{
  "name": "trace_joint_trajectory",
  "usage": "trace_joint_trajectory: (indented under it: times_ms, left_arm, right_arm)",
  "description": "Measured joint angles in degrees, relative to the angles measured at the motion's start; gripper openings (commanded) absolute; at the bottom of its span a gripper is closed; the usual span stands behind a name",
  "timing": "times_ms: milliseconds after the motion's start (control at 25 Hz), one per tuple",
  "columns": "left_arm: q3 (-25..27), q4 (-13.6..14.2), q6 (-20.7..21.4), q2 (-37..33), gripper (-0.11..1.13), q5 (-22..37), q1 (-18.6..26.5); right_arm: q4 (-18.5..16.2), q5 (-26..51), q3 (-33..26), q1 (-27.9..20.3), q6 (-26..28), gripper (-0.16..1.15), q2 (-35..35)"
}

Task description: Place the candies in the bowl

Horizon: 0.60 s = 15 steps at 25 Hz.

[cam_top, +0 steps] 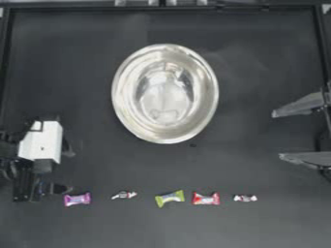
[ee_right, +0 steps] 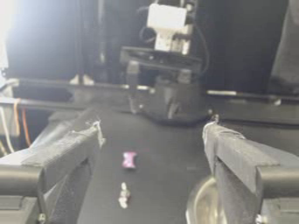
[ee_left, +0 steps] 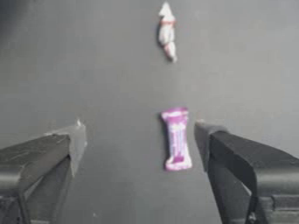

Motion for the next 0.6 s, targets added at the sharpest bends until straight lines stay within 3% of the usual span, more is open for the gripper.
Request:
trace_joint_trajectory:
  times_ms: [280,600]
  left_arm:
    - [-0.7,1.6,-6.2,5.8,1.02,0.1,-3.4]
    - [-3.3,1.7,-9.1,13.3,1.02,0.3,-6.6]
  right_arm:
    - [0.0,0.0,0.0,0.0,0.0,0.98,-0.1]
    - [0.0,0.0,0.0,0.0,0.0,0.98,-0.1]
